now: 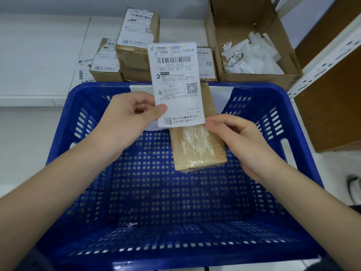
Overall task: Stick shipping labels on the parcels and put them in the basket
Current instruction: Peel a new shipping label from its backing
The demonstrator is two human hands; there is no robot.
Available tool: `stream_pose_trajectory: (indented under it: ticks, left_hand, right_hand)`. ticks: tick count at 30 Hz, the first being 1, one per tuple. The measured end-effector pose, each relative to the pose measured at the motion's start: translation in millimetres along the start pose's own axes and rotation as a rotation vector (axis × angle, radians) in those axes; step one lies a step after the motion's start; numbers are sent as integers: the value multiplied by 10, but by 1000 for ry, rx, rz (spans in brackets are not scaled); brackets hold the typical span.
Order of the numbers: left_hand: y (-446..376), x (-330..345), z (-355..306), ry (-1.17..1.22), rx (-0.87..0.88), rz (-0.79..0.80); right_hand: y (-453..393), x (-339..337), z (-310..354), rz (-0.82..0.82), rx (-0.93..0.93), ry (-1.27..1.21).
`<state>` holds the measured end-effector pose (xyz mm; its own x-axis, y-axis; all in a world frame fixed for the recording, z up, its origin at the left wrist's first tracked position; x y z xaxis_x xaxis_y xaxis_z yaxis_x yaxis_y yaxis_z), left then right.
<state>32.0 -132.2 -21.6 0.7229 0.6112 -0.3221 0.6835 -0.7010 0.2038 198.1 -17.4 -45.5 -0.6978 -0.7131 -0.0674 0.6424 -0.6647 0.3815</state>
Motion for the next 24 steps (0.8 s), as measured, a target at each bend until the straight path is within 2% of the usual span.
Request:
stream_pose_trajectory:
  ticks: [10, 24]
  left_hand:
    - [13, 51, 26, -23, 3, 31]
    - [-6, 24, 25, -38, 10, 4]
  right_hand:
    - [14, 49, -17, 33, -25, 86]
    - [13, 12, 29, 12, -32, -10]
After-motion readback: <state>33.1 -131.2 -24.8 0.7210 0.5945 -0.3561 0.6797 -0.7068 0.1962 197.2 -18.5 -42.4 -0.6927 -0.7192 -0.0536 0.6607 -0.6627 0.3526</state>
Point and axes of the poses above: each hand's wrist, its own y-axis away from the middle knuckle, its own x-axis out of the palm, z = x × y, the point moved 5 cm from there along -y, towards the middle knuckle, and after that the axes turned 1 degree about -z, right-handed, at the moved point
